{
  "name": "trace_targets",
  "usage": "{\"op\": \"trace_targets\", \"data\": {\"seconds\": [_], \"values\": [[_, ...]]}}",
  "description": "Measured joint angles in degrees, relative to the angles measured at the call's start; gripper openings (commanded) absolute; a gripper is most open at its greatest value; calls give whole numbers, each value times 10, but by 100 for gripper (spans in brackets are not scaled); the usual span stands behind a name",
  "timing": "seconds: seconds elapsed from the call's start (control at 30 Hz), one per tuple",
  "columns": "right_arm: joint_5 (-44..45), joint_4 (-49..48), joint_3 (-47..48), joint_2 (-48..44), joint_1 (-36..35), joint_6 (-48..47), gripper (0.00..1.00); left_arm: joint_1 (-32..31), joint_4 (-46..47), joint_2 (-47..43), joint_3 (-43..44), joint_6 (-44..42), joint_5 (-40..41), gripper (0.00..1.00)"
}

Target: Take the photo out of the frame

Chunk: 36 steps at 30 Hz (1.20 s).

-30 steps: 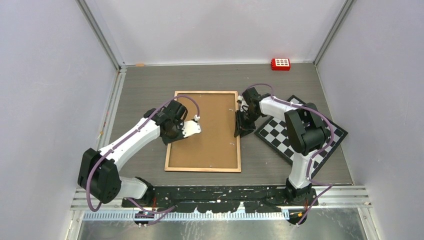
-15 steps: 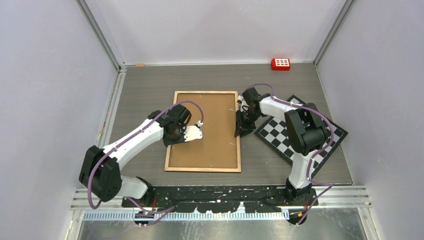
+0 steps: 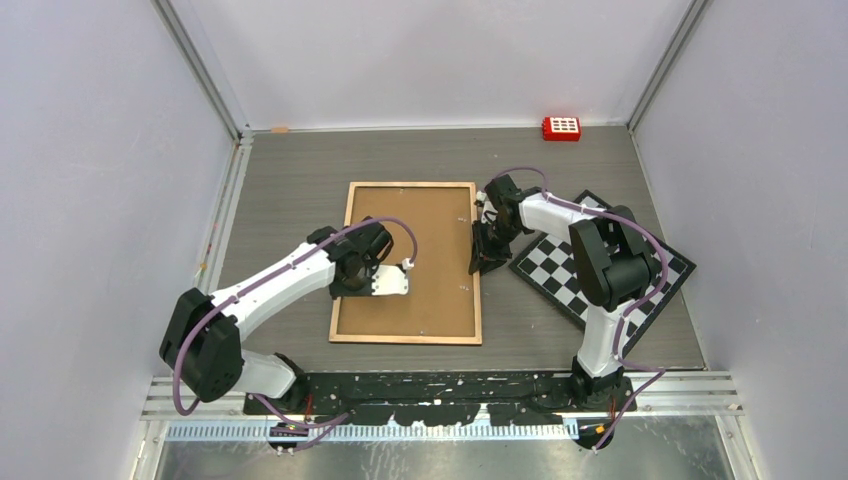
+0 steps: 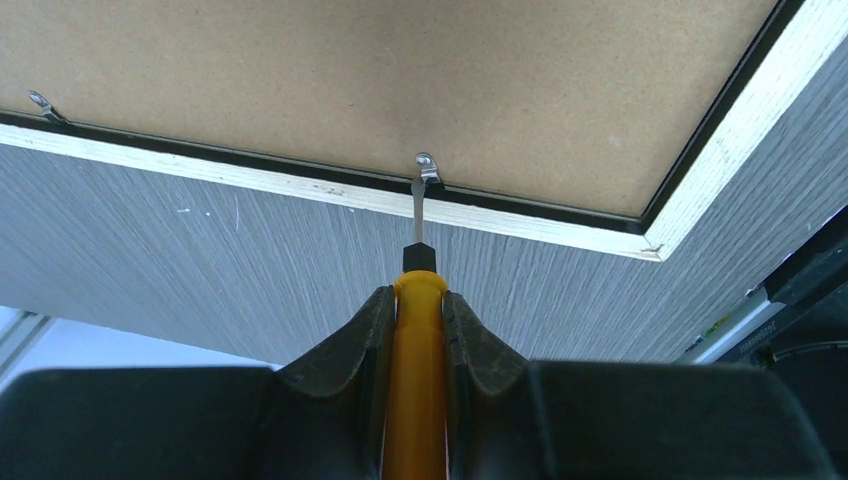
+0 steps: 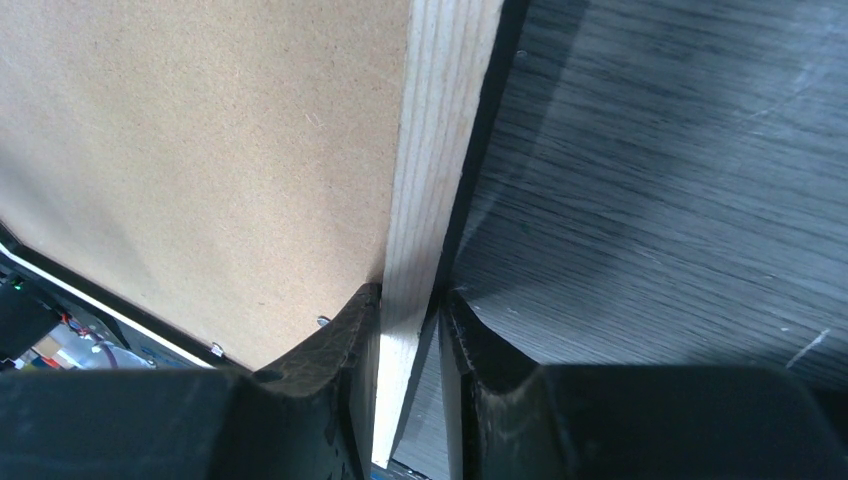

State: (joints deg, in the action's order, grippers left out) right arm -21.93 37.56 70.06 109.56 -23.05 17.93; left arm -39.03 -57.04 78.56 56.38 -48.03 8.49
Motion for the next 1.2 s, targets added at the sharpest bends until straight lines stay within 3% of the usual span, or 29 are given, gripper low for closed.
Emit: {"op": "trace_targets", "data": {"seconds": [1.2], "values": [[0,-2,-1,0,0,2,0,-25,-7,20,17,67,-50,0]]}}
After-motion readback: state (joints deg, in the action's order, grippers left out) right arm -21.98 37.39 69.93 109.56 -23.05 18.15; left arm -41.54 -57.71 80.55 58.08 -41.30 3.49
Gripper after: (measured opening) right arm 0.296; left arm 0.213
